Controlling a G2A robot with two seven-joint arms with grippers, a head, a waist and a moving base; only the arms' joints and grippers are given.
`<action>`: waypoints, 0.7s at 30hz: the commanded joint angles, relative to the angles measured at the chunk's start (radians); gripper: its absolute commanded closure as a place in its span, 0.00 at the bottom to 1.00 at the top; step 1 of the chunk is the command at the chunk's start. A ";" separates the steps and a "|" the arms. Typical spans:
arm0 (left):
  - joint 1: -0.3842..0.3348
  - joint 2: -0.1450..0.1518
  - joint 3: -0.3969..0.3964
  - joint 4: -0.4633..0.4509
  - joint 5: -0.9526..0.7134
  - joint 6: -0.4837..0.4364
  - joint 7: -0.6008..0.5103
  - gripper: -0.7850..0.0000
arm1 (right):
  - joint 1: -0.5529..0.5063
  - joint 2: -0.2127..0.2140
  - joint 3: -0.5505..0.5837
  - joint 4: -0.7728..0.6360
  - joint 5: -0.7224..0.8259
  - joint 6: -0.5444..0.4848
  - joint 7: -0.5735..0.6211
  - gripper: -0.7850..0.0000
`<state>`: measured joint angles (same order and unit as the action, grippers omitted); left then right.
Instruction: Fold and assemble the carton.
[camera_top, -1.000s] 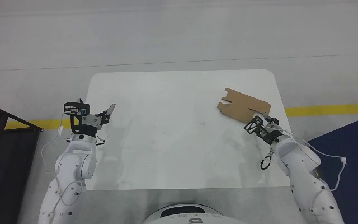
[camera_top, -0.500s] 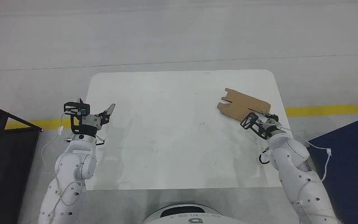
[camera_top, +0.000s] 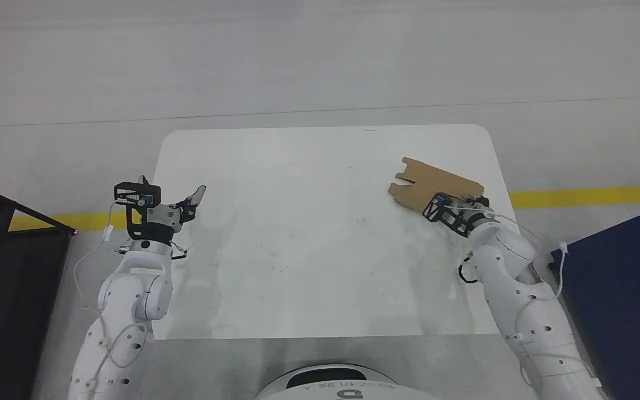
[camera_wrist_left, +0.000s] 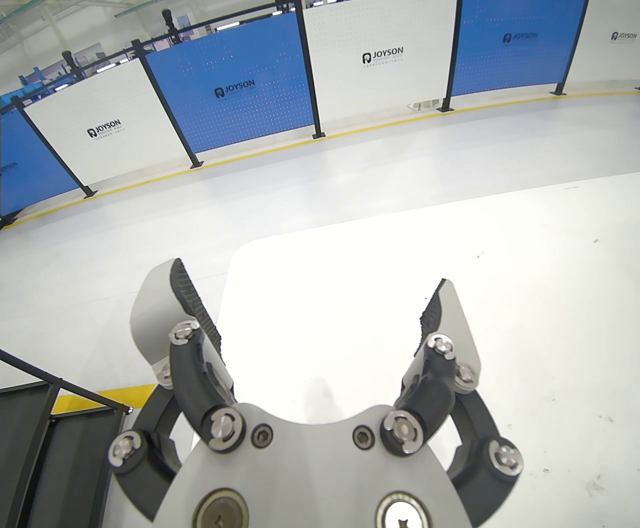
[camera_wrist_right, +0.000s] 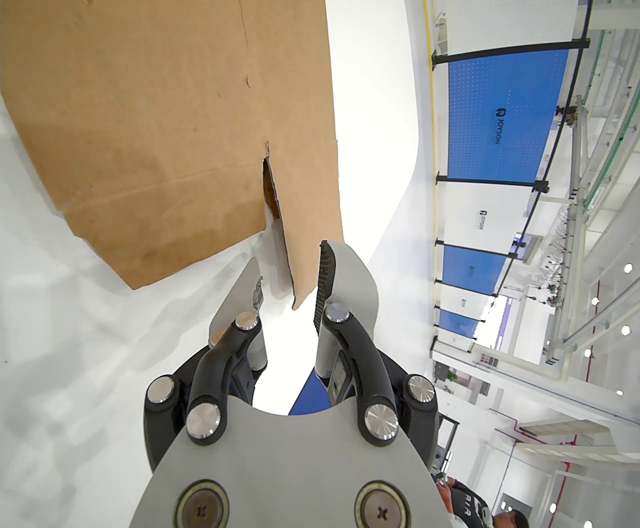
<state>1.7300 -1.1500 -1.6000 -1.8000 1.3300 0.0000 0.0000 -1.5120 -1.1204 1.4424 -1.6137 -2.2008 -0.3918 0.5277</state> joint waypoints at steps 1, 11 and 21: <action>0.000 0.000 0.000 0.000 0.000 0.000 0.000 0.00 | 0.021 -0.003 -0.007 0.016 -0.001 0.001 0.011 0.66; 0.000 0.000 0.000 0.000 0.000 0.000 0.000 0.00 | 0.115 -0.014 -0.061 0.108 -0.032 -0.048 0.054 0.70; 0.000 0.000 0.000 0.000 0.000 0.000 0.000 0.00 | 0.182 -0.026 -0.097 0.180 -0.050 -0.046 0.079 0.78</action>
<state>1.7300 -1.1500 -1.6000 -1.8000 1.3300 0.0000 0.0000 -1.3394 -1.1452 1.3488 -1.4438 -2.2481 -0.4398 0.6030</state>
